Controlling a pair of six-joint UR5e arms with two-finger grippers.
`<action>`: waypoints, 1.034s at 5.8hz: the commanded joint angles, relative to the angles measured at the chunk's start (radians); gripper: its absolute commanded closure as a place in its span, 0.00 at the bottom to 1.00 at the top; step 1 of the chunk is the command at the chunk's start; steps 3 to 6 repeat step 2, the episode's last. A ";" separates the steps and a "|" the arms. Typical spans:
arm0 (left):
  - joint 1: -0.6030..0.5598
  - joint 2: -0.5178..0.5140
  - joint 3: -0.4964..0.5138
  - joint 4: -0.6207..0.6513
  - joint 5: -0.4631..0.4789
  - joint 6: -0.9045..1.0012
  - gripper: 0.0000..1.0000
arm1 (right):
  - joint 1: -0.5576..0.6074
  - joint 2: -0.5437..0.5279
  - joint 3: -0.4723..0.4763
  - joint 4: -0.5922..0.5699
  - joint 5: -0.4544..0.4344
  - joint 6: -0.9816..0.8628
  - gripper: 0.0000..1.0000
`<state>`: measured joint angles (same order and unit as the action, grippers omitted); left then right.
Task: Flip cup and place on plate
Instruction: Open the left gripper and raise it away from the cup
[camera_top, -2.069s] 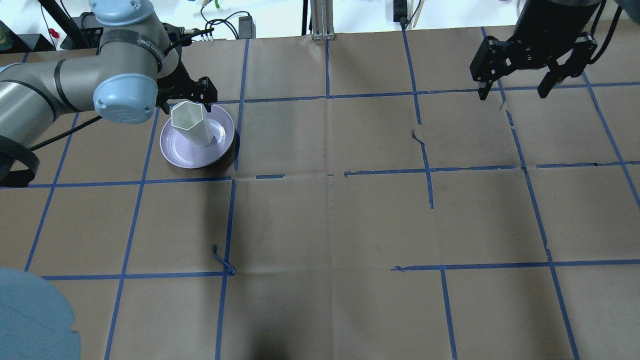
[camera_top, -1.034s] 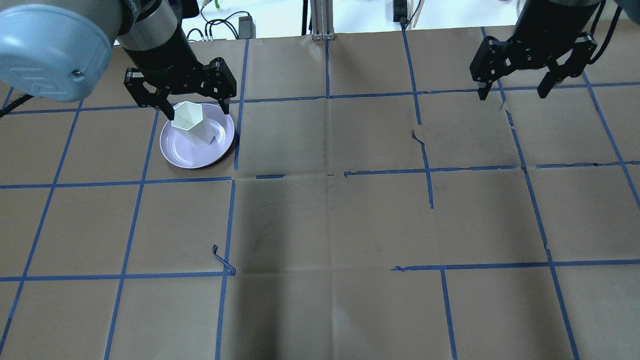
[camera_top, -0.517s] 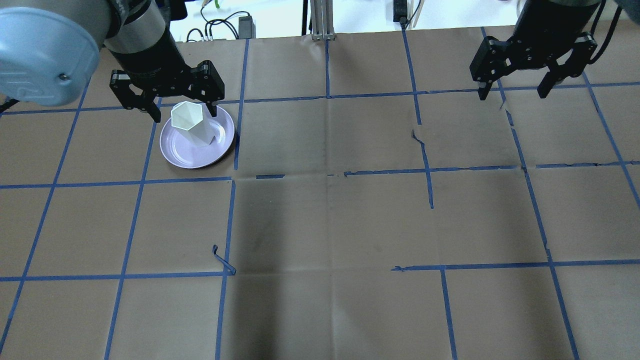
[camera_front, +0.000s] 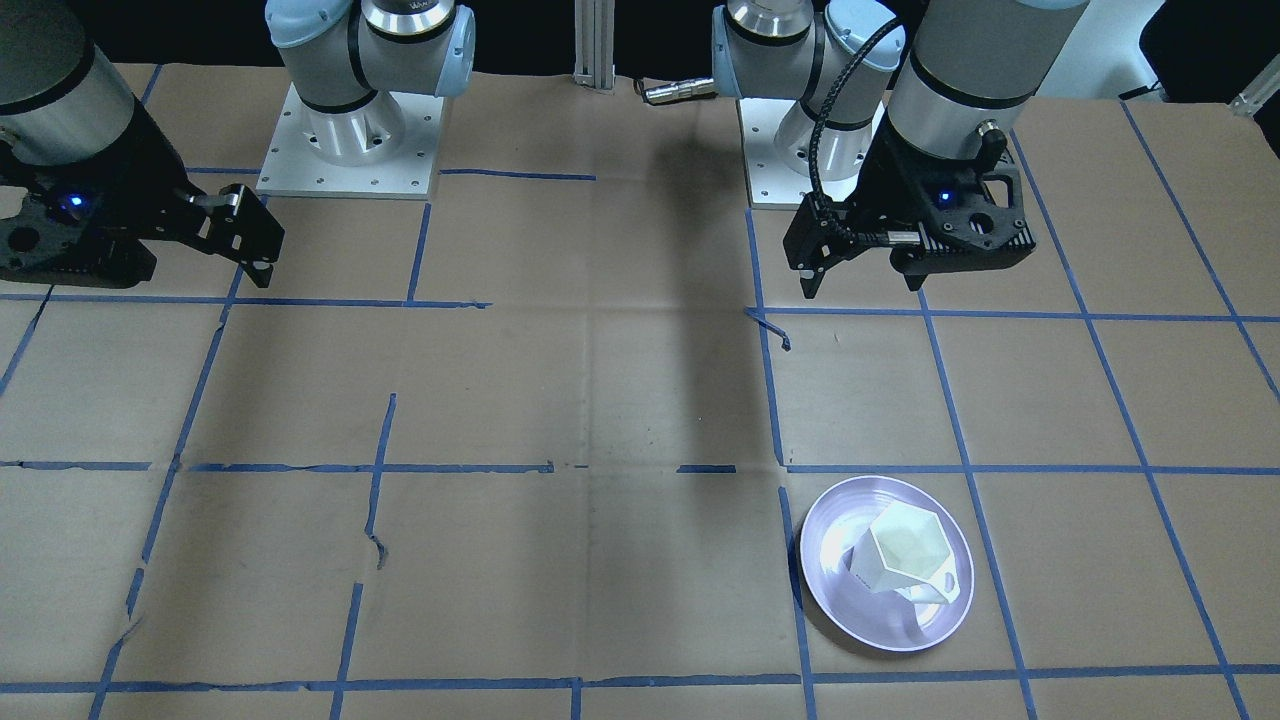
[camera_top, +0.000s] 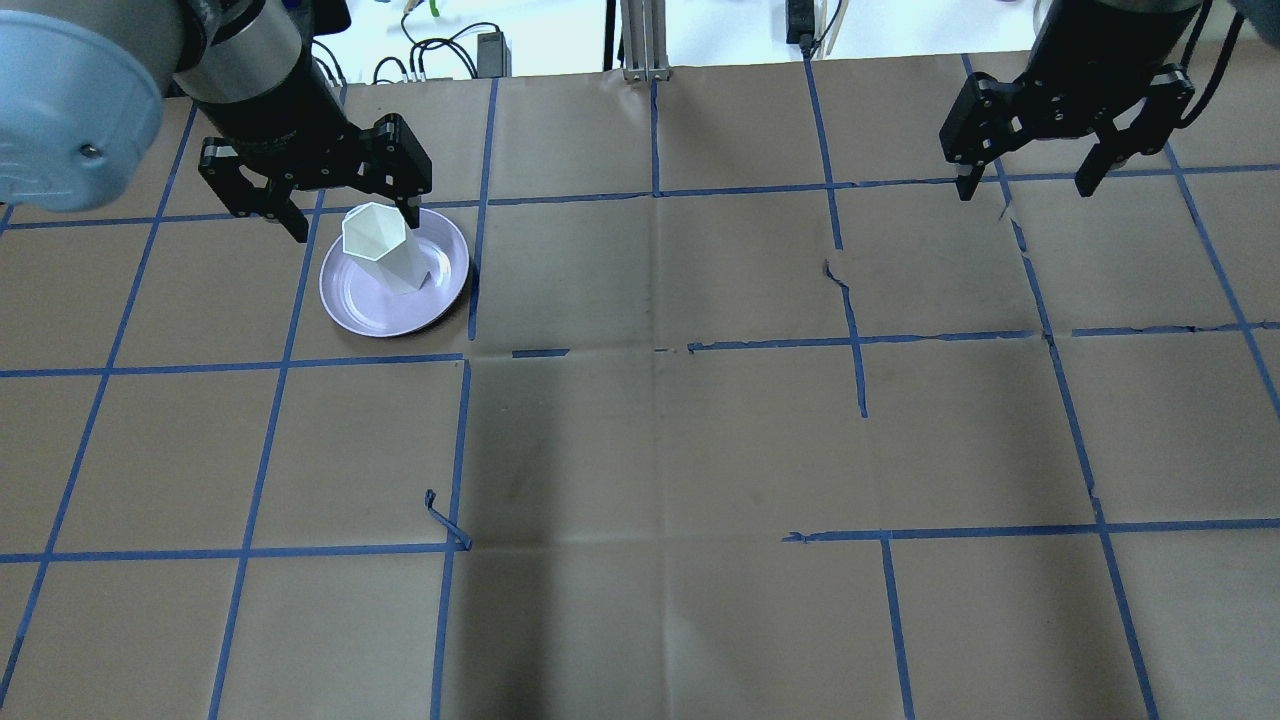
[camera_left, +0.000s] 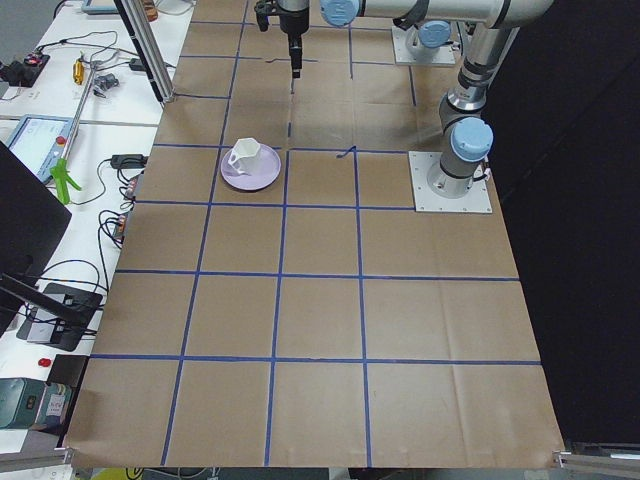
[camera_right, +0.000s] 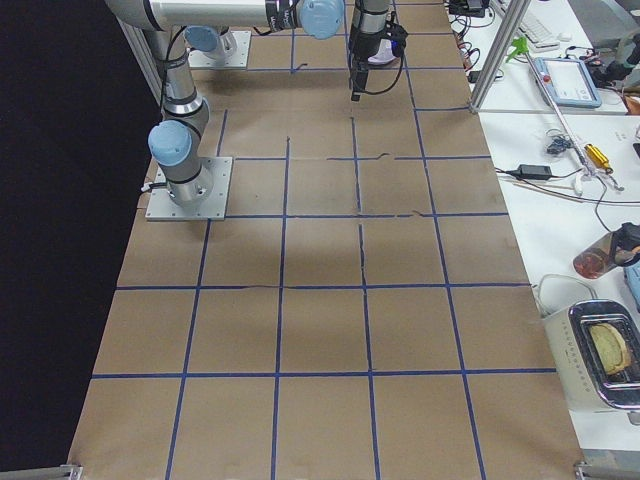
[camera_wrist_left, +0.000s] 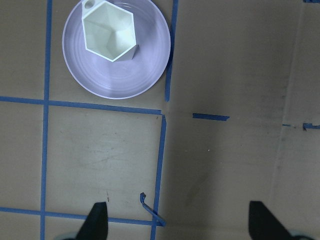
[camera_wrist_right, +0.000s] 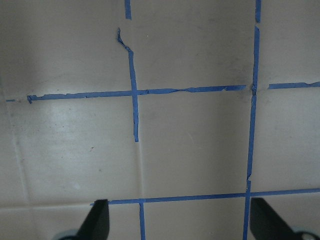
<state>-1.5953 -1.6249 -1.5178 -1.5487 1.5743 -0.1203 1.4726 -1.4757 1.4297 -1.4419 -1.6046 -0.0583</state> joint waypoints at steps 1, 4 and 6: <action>-0.002 0.000 0.001 0.004 -0.011 0.004 0.01 | 0.000 0.000 0.000 0.000 0.000 0.000 0.00; -0.003 0.002 0.001 0.004 -0.011 0.002 0.01 | 0.000 0.000 0.000 0.000 0.000 0.000 0.00; -0.003 0.002 0.001 0.004 -0.011 0.002 0.01 | 0.000 0.000 0.000 0.000 0.000 0.000 0.00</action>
